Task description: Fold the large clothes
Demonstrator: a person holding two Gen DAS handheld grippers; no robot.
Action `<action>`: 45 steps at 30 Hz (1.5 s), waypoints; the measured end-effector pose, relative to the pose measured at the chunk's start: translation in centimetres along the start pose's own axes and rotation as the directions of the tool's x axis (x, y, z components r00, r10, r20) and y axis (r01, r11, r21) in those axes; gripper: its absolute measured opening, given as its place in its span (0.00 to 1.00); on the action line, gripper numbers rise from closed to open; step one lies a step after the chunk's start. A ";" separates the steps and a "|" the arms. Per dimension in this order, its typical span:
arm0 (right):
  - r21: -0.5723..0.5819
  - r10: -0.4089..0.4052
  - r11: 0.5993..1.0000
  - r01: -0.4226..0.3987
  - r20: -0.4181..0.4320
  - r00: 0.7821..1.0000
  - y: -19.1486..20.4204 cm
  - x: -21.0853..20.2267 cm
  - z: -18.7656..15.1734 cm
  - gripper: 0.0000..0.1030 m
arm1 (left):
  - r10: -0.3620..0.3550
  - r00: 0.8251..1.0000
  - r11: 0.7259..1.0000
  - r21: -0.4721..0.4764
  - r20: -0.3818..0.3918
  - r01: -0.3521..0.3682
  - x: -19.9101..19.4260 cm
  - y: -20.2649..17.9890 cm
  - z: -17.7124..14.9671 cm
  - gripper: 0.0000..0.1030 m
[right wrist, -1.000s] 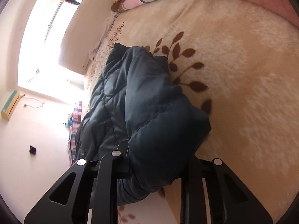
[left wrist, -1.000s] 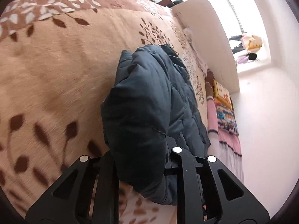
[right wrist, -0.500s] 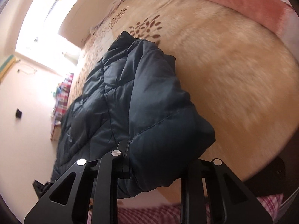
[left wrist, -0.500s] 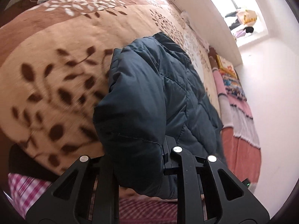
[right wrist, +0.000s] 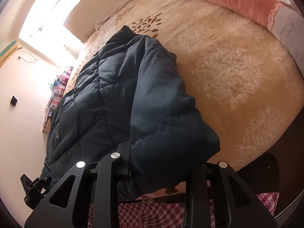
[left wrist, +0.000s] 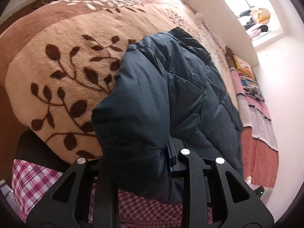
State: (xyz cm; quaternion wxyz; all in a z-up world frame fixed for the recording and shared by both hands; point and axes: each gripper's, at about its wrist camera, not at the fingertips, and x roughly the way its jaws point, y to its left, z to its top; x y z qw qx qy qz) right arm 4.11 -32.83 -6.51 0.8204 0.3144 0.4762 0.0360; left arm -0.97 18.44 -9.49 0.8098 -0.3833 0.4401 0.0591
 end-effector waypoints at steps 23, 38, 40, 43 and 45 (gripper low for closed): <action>-0.116 -0.099 0.989 0.087 -0.104 0.990 -0.3 0.2 0.6 0.61 | 0.300 0.952 0.947 0.099 0.057 -0.304 0.6 -2.8 0.0 0.50; -0.044 -0.312 0.949 0.311 -0.020 0.950 2.5 -3.8 -0.6 0.63 | 0.232 0.972 0.939 0.254 0.036 -0.233 0.0 -2.7 -0.5 0.54; -0.043 -0.338 0.940 0.337 -0.016 0.941 2.9 -4.5 -0.6 0.63 | 0.228 0.973 0.936 0.268 0.033 -0.229 -0.1 -2.7 -0.5 0.55; -0.057 -0.394 0.918 0.394 0.009 0.919 3.5 -5.5 -0.7 0.63 | 0.226 0.974 0.932 0.286 0.025 -0.223 -0.1 -2.8 -0.5 0.55; -0.070 -0.421 0.904 0.422 0.029 0.907 4.0 -6.0 -0.8 0.63 | 0.226 0.974 0.928 0.298 0.025 -0.223 -0.1 -2.8 -0.5 0.55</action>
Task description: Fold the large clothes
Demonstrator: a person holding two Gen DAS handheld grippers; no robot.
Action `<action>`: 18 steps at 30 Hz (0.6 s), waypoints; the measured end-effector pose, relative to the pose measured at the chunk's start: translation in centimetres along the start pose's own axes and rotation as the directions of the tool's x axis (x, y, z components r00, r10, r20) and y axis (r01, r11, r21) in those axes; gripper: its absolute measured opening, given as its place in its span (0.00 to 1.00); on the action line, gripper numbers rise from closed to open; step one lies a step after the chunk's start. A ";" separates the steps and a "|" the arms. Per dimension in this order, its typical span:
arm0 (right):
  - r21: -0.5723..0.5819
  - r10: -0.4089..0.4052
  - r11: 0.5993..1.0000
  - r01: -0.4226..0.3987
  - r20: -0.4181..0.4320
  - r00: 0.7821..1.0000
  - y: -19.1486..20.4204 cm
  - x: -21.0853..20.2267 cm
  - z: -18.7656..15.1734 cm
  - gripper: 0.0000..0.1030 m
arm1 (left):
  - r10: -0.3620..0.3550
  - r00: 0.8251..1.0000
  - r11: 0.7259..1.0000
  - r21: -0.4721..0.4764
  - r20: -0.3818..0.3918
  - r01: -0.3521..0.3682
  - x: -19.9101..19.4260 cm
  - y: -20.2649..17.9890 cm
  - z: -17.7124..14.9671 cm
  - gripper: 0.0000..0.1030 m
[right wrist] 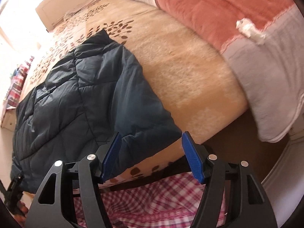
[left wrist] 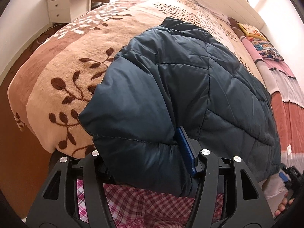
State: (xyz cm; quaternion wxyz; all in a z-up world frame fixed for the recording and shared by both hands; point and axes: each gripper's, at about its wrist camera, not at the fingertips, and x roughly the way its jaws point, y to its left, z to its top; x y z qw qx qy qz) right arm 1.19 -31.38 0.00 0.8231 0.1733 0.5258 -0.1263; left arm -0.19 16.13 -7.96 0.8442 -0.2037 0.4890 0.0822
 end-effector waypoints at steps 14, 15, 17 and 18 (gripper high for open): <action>-0.335 0.111 0.940 -0.061 0.133 0.985 8.6 -3.6 -0.1 0.44 | 0.031 0.999 0.999 0.021 0.030 -0.032 -0.4 -0.4 -0.5 0.57; -0.363 0.140 0.928 -0.084 0.129 0.982 9.5 -3.7 0.2 0.38 | 0.035 0.999 0.999 0.018 0.033 -0.035 -0.4 -0.4 -0.5 0.57; -0.416 0.196 0.899 -0.135 0.108 0.975 12.0 -3.5 1.2 0.28 | 0.037 0.999 0.999 0.017 0.035 -0.038 -0.5 -0.4 -0.6 0.57; -0.434 0.224 0.886 -0.163 0.092 0.970 13.1 -3.2 1.7 0.21 | 0.036 0.999 0.999 0.014 0.037 -0.036 -0.5 -0.4 -0.6 0.57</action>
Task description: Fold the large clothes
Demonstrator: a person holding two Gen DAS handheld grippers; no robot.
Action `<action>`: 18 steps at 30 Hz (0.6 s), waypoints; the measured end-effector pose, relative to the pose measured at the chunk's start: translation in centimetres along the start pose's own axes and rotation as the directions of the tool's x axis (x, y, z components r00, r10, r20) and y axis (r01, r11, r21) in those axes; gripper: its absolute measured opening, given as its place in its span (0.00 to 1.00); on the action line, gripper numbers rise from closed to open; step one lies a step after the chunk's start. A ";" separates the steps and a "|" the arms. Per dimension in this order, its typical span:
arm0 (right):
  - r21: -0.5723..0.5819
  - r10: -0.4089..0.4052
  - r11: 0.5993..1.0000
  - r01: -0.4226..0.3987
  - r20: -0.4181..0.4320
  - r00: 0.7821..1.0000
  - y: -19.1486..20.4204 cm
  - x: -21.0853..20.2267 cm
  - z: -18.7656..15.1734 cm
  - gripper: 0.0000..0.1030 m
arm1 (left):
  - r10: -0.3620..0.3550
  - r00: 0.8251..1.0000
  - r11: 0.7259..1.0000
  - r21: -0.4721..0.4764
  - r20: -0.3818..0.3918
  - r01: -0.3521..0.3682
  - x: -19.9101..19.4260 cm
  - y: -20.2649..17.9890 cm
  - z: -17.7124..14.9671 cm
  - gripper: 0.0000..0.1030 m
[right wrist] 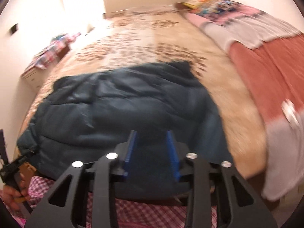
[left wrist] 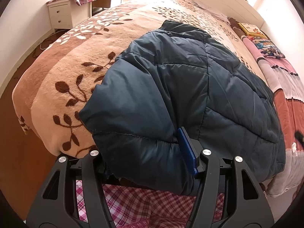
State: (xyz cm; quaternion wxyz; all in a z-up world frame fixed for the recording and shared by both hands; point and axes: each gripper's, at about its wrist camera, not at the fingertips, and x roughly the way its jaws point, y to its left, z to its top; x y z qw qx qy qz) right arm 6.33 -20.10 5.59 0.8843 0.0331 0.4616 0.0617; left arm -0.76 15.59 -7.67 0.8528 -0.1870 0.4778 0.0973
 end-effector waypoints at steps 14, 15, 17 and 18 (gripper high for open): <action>-0.047 0.148 0.986 -0.157 -0.159 0.976 7.5 12.0 10.1 0.05 | -0.026 1.000 1.000 -0.003 0.009 0.026 -0.6 0.5 -0.1 0.57; -0.030 0.165 0.985 -0.173 -0.180 0.970 7.7 13.0 10.5 0.05 | -0.031 0.999 1.000 -0.004 0.009 0.031 -0.7 0.5 -0.1 0.56; -0.019 0.172 0.984 -0.179 -0.201 0.964 8.2 14.5 11.0 0.05 | -0.043 0.999 0.999 -0.001 0.016 0.043 -0.8 0.4 -0.2 0.52; -0.017 0.171 0.984 -0.178 -0.209 0.963 8.4 15.1 11.2 0.05 | -0.046 0.999 0.999 0.005 0.020 0.046 -0.9 0.3 -0.3 0.52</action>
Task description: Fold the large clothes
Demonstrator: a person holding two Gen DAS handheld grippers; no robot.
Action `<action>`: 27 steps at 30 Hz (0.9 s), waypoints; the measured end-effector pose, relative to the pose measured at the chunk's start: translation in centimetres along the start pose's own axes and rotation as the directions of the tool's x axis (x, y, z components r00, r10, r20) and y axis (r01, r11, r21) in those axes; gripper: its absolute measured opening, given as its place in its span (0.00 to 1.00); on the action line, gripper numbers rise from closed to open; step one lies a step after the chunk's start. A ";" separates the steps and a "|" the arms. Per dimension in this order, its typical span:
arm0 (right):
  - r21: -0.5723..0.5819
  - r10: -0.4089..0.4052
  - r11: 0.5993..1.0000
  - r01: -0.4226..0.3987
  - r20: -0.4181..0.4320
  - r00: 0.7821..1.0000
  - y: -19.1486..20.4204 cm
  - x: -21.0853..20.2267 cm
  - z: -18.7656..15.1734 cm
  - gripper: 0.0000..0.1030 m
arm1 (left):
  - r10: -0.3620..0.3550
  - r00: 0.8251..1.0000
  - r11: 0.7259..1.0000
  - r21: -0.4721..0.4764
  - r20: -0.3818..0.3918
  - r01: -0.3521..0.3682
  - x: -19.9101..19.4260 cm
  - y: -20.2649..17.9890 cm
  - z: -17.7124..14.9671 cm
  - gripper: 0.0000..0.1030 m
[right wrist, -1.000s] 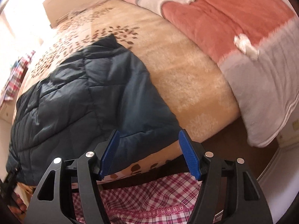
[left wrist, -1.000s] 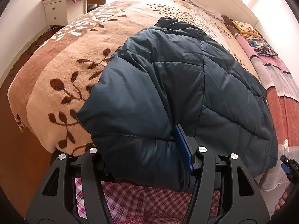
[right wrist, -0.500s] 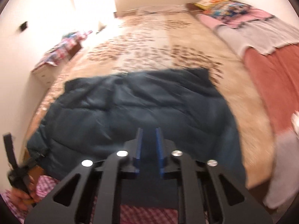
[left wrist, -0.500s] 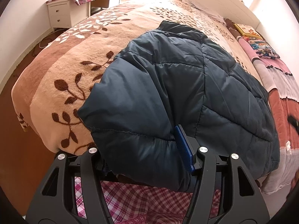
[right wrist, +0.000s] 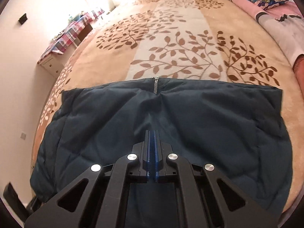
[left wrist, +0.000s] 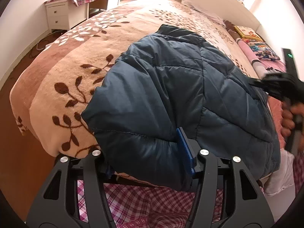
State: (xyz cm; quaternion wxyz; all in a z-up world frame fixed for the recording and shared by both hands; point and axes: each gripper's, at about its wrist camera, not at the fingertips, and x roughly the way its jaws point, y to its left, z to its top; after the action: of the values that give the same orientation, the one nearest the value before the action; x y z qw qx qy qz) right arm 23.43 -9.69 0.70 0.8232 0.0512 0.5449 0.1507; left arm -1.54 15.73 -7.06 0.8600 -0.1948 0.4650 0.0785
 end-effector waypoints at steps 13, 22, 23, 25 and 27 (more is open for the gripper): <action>-0.061 -0.165 0.985 0.158 -0.117 0.979 0.3 8.6 0.8 0.02 | -0.098 0.991 0.995 0.038 0.093 0.095 -1.5 -0.2 0.2 0.31; -0.058 -0.174 0.984 0.169 -0.093 0.980 0.0 8.9 0.5 0.01 | -0.067 0.995 0.997 0.041 0.068 0.065 -1.4 -0.9 0.9 0.31; -0.065 -0.182 0.982 0.177 -0.086 0.980 0.0 8.9 0.3 0.01 | -0.063 0.996 0.997 0.042 0.067 0.060 -1.4 -0.9 0.9 0.31; -0.080 -0.199 0.978 0.193 -0.076 0.977 0.3 8.9 0.3 0.01 | -0.056 0.997 0.998 0.042 0.062 0.053 -1.4 -1.1 0.9 0.33; -0.090 -0.209 0.975 0.203 -0.068 0.975 0.6 9.0 0.3 0.01 | -0.046 0.997 0.998 0.039 0.054 0.044 -1.4 -1.2 0.9 0.35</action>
State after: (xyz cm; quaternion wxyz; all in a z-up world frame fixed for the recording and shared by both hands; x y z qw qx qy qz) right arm 26.82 -6.42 -6.96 0.8143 -0.0457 0.5717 0.0887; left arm -1.25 15.11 -5.17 0.8776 -0.1870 0.4379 0.0556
